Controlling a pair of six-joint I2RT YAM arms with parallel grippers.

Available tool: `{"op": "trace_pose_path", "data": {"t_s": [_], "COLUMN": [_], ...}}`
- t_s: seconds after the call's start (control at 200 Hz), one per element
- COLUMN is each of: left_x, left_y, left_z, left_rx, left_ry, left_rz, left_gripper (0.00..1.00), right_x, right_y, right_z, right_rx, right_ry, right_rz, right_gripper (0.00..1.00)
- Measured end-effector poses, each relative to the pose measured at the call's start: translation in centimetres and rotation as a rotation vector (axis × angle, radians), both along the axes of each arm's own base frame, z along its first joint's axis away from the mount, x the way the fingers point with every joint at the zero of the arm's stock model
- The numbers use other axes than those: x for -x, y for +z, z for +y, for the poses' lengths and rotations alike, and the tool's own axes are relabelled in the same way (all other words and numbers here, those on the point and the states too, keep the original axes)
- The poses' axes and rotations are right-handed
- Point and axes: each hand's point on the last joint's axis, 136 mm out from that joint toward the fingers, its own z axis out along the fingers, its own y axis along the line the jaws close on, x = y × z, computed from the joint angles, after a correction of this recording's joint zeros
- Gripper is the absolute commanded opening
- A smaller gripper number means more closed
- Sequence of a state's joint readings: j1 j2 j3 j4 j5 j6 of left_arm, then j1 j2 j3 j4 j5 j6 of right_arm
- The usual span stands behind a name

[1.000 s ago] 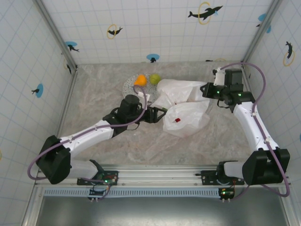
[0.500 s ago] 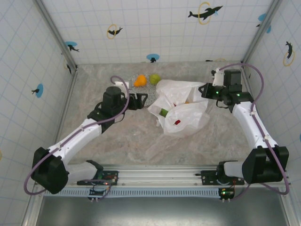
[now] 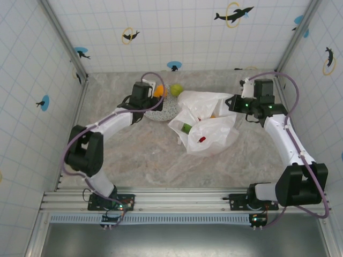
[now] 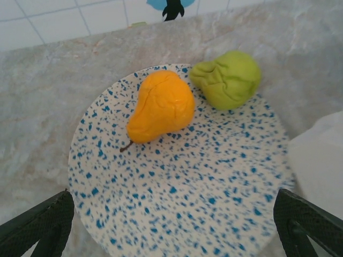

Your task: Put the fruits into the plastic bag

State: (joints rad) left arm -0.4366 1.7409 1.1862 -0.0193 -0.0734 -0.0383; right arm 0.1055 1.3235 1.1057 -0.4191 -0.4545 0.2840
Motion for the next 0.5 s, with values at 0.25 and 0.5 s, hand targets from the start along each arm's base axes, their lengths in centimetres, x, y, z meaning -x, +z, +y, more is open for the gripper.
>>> {"op": "trace_pose_path", "data": {"t_s": [0.25, 0.5], "left_x": [-4.8, -8.7], "left_y": [-4.5, -7.4], "left_z": [0.1, -0.2], "left_rx": [-0.195, -0.285], "left_ry": [-0.044, -0.076], "left_rz": [0.033, 0.056], "left_gripper": [0.98, 0.98], "right_x": [-0.2, -0.4], "right_y": [-0.8, -1.2], "right_z": [0.0, 0.0], "right_rx": [0.001, 0.002], "right_ry": [0.001, 0.002], "right_rz": [0.021, 0.032], "right_gripper": [0.00, 0.00]}}
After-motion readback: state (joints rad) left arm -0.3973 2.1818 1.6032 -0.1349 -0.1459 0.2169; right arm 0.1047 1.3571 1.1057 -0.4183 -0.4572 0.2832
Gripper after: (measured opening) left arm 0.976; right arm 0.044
